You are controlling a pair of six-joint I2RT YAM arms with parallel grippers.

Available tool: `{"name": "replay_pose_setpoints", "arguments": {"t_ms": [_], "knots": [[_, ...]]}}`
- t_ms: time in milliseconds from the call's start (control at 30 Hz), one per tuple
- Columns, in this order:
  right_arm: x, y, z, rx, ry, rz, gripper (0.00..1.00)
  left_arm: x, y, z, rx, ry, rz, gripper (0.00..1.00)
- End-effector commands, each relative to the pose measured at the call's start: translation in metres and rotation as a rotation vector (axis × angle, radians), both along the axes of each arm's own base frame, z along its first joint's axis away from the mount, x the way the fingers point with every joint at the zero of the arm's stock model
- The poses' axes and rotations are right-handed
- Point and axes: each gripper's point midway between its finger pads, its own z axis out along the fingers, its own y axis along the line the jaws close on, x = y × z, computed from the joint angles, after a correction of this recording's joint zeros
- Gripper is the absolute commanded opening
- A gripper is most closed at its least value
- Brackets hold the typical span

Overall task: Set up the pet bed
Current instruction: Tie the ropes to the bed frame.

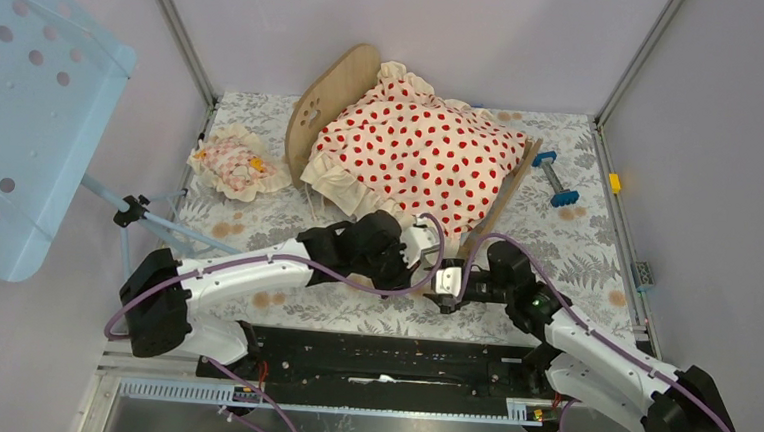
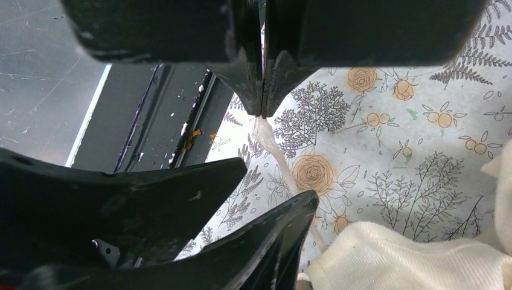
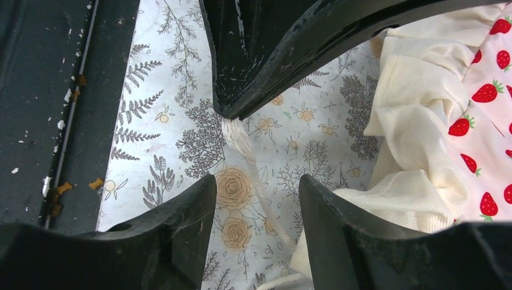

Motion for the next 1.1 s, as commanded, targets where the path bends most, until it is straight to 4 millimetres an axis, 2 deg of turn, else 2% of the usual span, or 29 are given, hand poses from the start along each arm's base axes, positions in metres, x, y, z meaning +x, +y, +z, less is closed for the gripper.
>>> {"name": "replay_pose_setpoints", "arguments": {"t_ms": [0, 433, 567, 700, 867, 1000, 1067], "knots": [[0.011, 0.010, 0.014, 0.027, -0.081, 0.023, 0.58, 0.005, -0.014, 0.022, -0.060, -0.025, -0.031, 0.00], [0.011, 0.021, 0.014, 0.074, -0.049, 0.042, 0.42, 0.004, -0.019, 0.024, -0.067, -0.012, -0.049, 0.00], [0.008, 0.020, 0.010, 0.067, -0.038, 0.052, 0.42, 0.004, -0.019, 0.025, -0.070, -0.015, -0.050, 0.00], [0.005, 0.019, 0.005, 0.045, -0.022, 0.062, 0.46, 0.005, -0.020, 0.027, -0.074, -0.021, -0.051, 0.00], [0.005, 0.019, 0.002, 0.041, -0.011, 0.065, 0.44, 0.006, -0.020, 0.029, -0.078, -0.026, -0.053, 0.00], [0.007, 0.020, 0.000, 0.038, -0.005, 0.061, 0.34, 0.006, -0.021, 0.032, -0.084, -0.030, -0.054, 0.00], [0.008, 0.020, 0.000, 0.036, -0.002, 0.053, 0.19, 0.006, -0.021, 0.032, -0.085, -0.032, -0.054, 0.00]]}}
